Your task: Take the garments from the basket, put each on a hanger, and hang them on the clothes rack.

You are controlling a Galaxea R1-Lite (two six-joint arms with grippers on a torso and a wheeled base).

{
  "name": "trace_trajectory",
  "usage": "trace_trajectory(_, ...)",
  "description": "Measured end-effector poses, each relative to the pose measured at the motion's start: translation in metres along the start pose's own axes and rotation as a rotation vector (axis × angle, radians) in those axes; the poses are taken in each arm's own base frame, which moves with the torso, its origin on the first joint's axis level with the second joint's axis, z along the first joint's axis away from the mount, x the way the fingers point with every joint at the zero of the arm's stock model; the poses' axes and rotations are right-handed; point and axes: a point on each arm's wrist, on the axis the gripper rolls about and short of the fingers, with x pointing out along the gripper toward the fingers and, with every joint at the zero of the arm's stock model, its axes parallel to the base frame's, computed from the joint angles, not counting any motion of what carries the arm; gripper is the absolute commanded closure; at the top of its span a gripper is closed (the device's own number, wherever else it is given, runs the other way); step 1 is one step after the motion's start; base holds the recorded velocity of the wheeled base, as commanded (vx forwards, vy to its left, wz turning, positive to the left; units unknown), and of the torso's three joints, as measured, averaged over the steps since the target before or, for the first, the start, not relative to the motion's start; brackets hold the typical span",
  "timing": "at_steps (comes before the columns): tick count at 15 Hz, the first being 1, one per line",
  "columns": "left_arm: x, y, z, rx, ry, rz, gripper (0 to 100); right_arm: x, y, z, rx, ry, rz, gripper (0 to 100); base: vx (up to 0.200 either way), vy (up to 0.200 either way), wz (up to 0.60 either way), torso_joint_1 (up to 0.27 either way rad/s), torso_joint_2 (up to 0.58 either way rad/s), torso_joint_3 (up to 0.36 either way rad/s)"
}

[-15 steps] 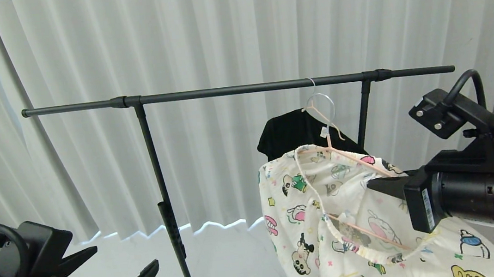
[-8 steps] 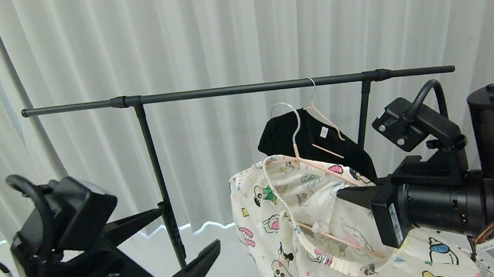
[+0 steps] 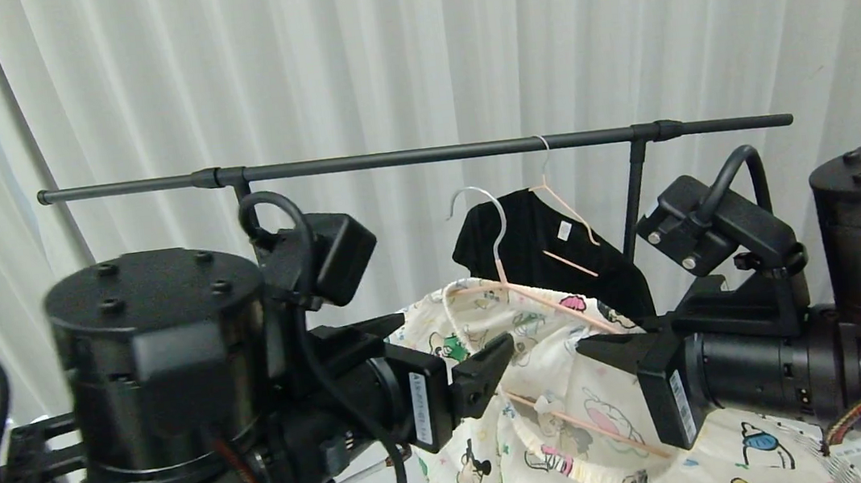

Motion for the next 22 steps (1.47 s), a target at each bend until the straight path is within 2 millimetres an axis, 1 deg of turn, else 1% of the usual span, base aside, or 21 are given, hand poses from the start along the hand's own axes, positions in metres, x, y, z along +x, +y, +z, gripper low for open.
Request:
trace_trajectory(3,0.031,0.009,-0.012,0.000,0.062,0.118,0,-0.005,0.008,0.000,-0.013,-0.011,0.012,100,0.000,0.000,0.00,0.000,0.00,0.000)
trace_trajectory(5,0.041,0.016,-0.019,0.000,0.090,0.165,0,-0.006,0.009,0.000,-0.014,-0.014,0.016,100,0.000,0.000,0.00,0.000,0.00,0.000)
trace_trajectory(7,0.047,0.021,-0.023,0.001,0.104,0.212,0,-0.007,0.010,0.001,-0.014,-0.015,0.017,100,0.000,0.000,0.00,0.000,0.00,0.000)
trace_trajectory(8,0.048,0.022,-0.024,0.002,0.106,0.225,100,-0.007,0.010,0.001,-0.014,-0.015,0.016,100,0.000,0.000,0.00,0.000,0.00,0.000)
trace_trajectory(13,0.049,0.024,-0.029,0.008,0.115,0.271,100,-0.006,0.007,-0.002,-0.010,-0.006,-0.007,100,0.000,0.000,0.00,0.000,0.00,0.000)
trace_trajectory(15,0.048,0.025,-0.031,0.012,0.120,0.276,100,-0.003,0.004,-0.011,-0.009,0.025,-0.023,100,0.000,0.000,0.00,0.000,0.00,0.000)
trace_trajectory(19,0.047,0.024,-0.025,0.028,0.042,0.270,100,0.005,0.002,-0.029,-0.017,0.100,-0.035,100,0.000,0.000,0.00,0.000,0.00,0.000)
trace_trajectory(22,0.044,0.026,-0.022,0.032,0.028,0.274,100,0.010,0.003,-0.035,-0.024,0.128,-0.034,100,0.000,0.000,0.00,0.000,0.00,0.000)
